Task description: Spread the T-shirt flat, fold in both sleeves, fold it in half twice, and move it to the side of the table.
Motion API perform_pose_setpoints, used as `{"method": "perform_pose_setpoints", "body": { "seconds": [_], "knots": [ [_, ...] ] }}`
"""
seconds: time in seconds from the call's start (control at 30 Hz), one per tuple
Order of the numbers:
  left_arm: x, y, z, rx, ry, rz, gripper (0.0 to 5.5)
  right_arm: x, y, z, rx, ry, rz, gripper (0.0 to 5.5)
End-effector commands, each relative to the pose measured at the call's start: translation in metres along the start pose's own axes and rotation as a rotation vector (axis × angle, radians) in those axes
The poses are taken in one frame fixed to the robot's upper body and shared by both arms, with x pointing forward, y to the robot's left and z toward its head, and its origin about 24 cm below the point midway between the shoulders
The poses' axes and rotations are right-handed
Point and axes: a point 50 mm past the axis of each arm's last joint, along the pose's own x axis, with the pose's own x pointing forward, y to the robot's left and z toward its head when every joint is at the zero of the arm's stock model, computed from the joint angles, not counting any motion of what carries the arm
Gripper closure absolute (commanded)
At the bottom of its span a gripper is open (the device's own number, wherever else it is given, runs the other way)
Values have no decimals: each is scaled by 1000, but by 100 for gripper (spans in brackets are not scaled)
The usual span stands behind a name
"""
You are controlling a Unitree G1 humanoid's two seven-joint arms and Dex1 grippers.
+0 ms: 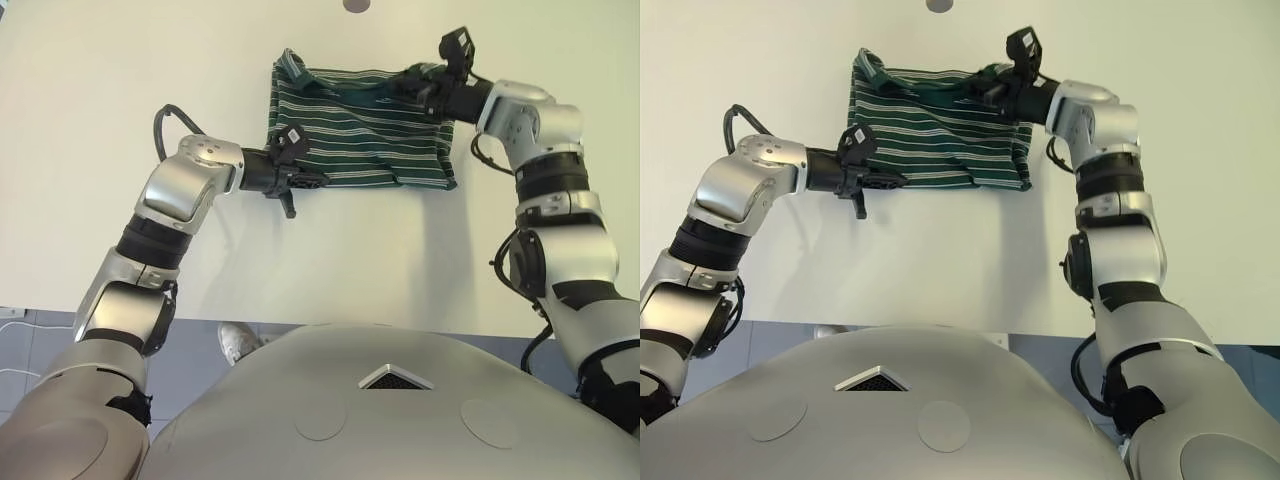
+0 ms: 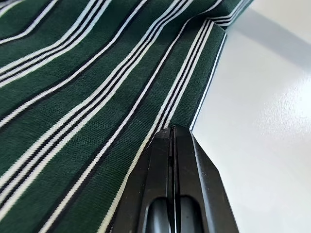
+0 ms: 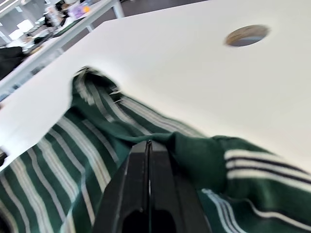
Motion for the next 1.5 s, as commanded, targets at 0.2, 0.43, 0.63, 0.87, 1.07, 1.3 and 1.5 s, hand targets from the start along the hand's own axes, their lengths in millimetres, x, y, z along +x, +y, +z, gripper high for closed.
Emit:
{"method": "perform_pose_setpoints", "body": {
  "seconds": [0.2,0.43,0.63,0.87,1.07,1.3,1.5],
  "knots": [
    [-9,14,-24,-3,122,100,550,-19,-18,13,-113,17,33,547],
    [-14,18,-28,1,130,128,550,-46,0,-39,-317,306,347,547],
    [-38,30,-38,39,235,154,550,-77,-37,-89,-669,734,154,547],
    [-48,76,-11,122,191,338,550,-85,46,-86,-586,598,637,547],
    [-40,95,29,216,87,433,550,-79,101,-44,-487,374,713,547],
    [-85,66,21,242,11,381,550,-93,50,-10,-567,302,349,547],
    [-49,28,17,99,-78,197,550,-80,21,-28,-656,376,195,547]
  ]
}}
